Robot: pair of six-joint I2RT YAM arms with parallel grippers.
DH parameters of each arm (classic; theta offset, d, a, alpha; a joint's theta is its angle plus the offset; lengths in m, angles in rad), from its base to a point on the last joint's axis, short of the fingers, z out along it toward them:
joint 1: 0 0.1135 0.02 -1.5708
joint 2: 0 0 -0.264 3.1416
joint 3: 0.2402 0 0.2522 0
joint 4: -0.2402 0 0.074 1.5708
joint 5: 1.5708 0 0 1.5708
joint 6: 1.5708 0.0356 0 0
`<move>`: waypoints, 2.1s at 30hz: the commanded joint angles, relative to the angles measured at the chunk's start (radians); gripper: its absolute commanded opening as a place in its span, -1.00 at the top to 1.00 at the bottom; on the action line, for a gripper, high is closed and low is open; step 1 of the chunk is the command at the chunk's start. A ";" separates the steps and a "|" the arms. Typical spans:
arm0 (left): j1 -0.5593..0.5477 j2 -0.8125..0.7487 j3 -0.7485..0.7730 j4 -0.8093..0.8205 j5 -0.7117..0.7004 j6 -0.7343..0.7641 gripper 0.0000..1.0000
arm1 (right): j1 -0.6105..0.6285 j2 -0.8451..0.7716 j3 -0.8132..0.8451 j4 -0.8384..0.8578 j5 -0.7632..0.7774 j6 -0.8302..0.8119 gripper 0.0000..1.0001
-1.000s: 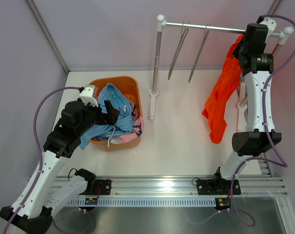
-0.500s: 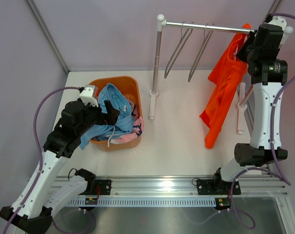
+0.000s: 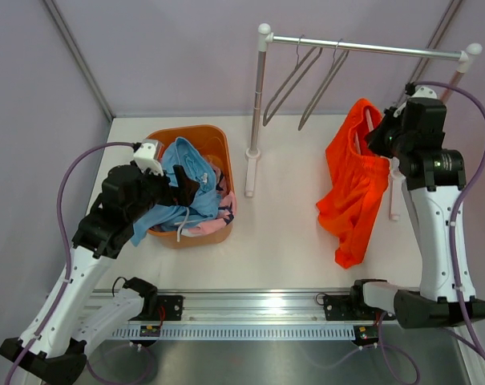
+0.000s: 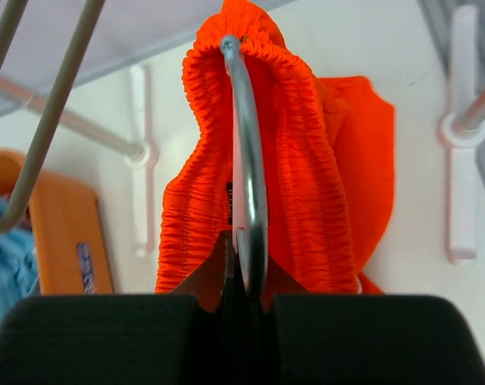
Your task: Remove the shorts from the hanger
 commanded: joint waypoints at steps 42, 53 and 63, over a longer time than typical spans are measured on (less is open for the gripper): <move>-0.776 0.887 0.694 0.053 -0.610 -0.175 -0.97 | 0.568 -0.417 -0.522 0.075 0.003 0.083 1.00; -0.777 0.786 0.525 0.096 -0.605 -0.221 -0.94 | 0.568 -0.402 -0.534 0.092 0.017 0.085 1.00; -0.774 0.841 0.592 0.099 -0.612 -0.170 -0.75 | 0.569 -0.392 -0.522 0.086 0.003 0.086 1.00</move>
